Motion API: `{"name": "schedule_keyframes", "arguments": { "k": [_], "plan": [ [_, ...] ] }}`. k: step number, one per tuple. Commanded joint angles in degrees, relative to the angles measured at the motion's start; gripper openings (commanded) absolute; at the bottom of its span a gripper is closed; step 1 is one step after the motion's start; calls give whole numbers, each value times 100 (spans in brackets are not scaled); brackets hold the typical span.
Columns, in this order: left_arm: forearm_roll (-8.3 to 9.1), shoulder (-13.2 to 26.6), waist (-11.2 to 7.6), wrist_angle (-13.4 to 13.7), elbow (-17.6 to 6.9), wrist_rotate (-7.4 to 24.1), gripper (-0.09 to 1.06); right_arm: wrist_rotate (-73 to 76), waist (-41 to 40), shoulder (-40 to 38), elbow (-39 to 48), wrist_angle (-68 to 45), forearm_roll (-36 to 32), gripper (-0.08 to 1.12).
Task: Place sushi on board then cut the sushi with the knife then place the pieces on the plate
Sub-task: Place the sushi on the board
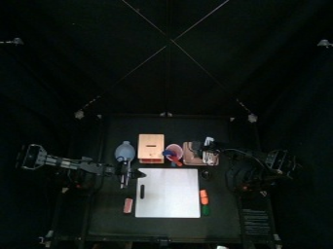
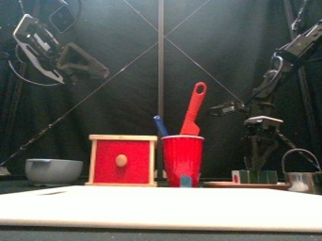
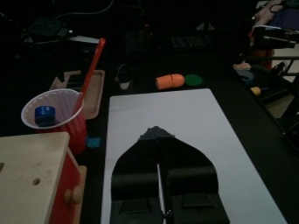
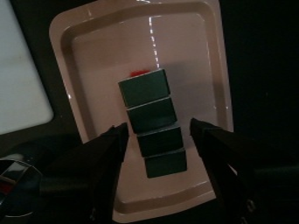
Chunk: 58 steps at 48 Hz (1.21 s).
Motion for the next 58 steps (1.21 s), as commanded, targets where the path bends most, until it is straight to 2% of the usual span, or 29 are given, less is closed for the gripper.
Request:
{"name": "schedule_keyframes", "arguments": {
  "k": [1,18,29,35,44,48,58],
  "plan": [
    [0,0,9,-35,-62,-18,-2,-79,-44,105,-141,-18,70,92],
    [-9,-9,-9,-35,-53,-26,-2,-62,-44,510,-62,-308,79,88],
    [-18,-9,-26,-35,-44,-44,-2,18,-44,352,-53,-290,308,70],
    [-44,-9,-44,-35,-44,-44,-2,176,-44,26,-97,-105,554,68],
    [-185,-9,-53,-35,-35,-44,-2,1055,0,-668,-352,598,817,68],
    [-255,-9,-53,-35,-26,-44,-2,1635,114,-940,-439,826,809,68],
    [-378,-9,-53,-26,9,-44,-2,3393,1028,-1415,-501,1125,396,68]
  ]
}}
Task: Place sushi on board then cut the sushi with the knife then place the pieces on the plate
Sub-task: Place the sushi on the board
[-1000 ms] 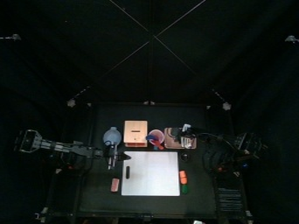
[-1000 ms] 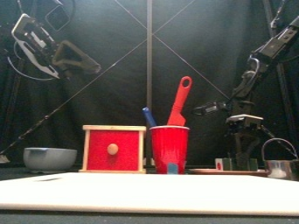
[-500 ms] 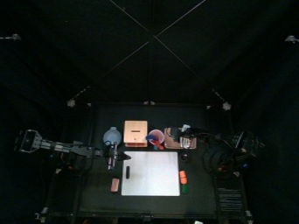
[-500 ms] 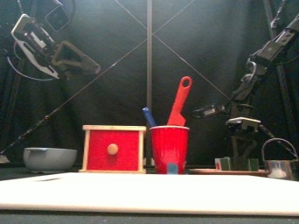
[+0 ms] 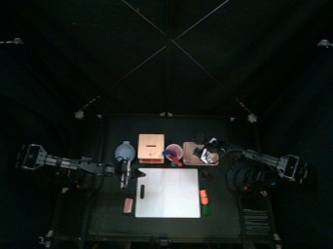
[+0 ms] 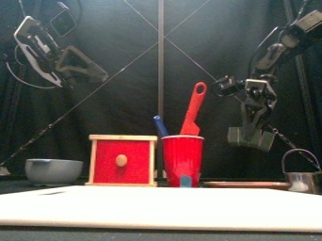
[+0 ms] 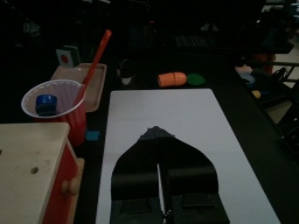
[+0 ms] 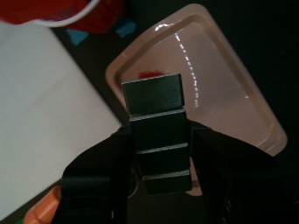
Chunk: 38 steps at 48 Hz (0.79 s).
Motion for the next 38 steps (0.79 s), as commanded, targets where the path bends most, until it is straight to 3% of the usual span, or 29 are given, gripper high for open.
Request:
{"name": "schedule_keyframes", "arguments": {
  "k": [1,15,38],
  "plan": [
    [-53,-9,-9,-35,-44,0,-2,817,545,-290,-141,44,-202,68],
    [-53,-9,-18,-53,-18,9,-2,4298,2241,-334,-149,35,-1336,68],
    [-53,-9,-62,-88,0,0,-2,10890,4438,773,-809,571,-4667,68]
  ]
}}
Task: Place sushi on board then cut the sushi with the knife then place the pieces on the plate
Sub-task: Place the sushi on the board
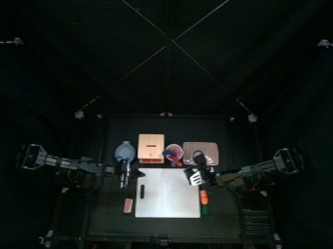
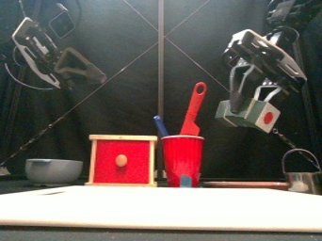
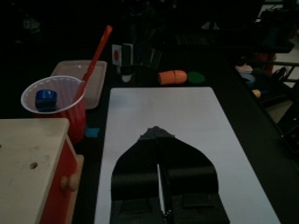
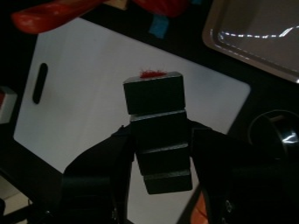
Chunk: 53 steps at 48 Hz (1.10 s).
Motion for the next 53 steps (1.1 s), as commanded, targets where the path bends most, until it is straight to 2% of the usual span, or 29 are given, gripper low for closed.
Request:
{"name": "schedule_keyframes", "arguments": {
  "k": [1,8,15,37,53],
  "plan": [
    [-18,0,-35,-62,-53,0,-2,896,396,237,-369,255,-606,68],
    [-18,0,-53,-62,-18,0,-2,2057,809,835,-765,598,-826,68],
    [-18,0,-62,-53,26,0,-2,2487,958,1380,-1213,703,-809,68],
    [18,-26,-26,-53,35,44,-2,2522,791,2619,-2329,756,-9,68],
    [18,-35,-9,-53,88,44,-2,2540,536,3094,-2531,729,202,68]
  ]
}}
